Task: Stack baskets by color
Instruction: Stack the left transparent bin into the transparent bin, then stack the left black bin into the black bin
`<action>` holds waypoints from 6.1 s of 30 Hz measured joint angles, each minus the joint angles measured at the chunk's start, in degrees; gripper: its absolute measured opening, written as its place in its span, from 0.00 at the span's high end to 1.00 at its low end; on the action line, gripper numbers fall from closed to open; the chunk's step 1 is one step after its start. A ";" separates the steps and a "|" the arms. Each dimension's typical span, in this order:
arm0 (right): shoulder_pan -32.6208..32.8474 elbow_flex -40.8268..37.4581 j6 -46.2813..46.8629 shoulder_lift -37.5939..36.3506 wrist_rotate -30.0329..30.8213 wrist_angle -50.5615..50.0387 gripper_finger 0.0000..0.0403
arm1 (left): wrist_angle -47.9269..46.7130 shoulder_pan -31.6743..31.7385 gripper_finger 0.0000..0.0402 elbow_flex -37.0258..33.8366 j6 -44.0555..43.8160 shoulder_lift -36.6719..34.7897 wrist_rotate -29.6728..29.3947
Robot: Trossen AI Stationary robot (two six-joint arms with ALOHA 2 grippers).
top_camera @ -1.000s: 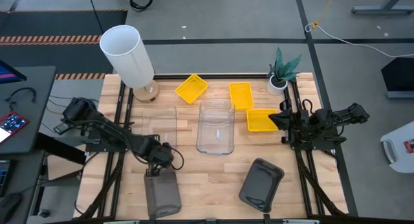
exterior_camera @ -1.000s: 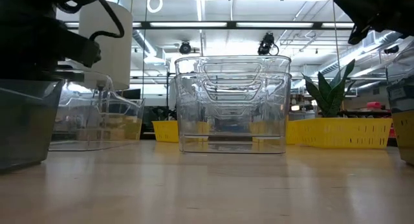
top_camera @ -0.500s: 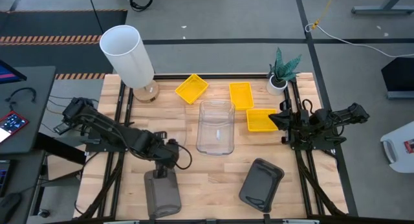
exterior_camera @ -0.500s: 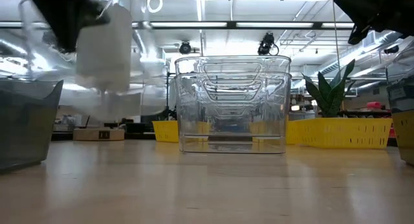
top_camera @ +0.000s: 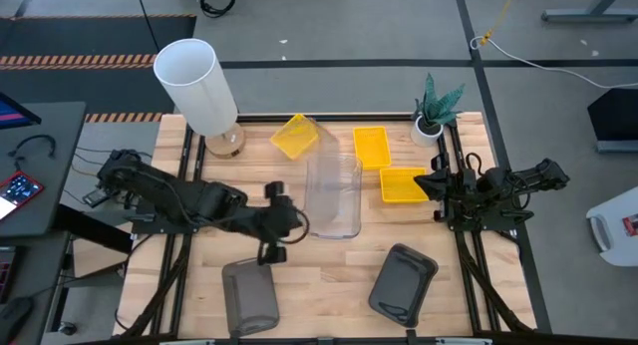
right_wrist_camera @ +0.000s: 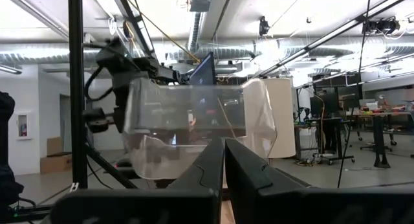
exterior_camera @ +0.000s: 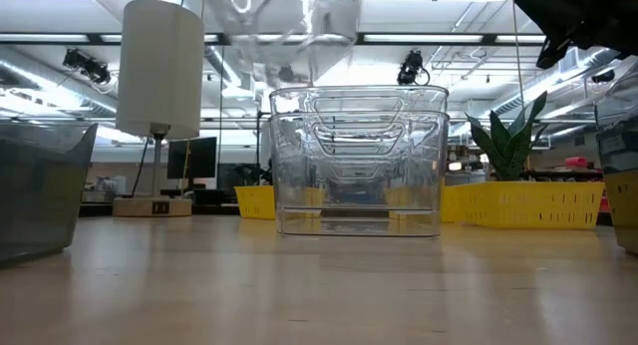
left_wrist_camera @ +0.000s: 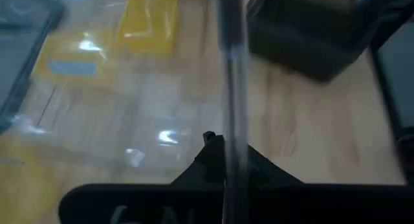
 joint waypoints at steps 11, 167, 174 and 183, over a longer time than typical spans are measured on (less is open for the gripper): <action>-0.02 0.00 0.01 0.00 0.01 0.49 0.94 | 14.90 6.02 0.99 0.01 9.34 9.42 5.45; -0.02 0.02 0.01 0.15 -0.44 0.85 0.94 | -26.46 -26.17 0.98 17.08 -37.35 36.54 20.72; -0.01 0.02 0.00 0.15 -0.44 0.85 0.94 | -36.86 -26.11 0.99 29.63 -34.51 36.51 13.79; -0.01 0.02 0.00 0.15 -0.44 0.85 0.94 | -39.02 -26.06 0.99 42.57 -27.42 36.51 5.02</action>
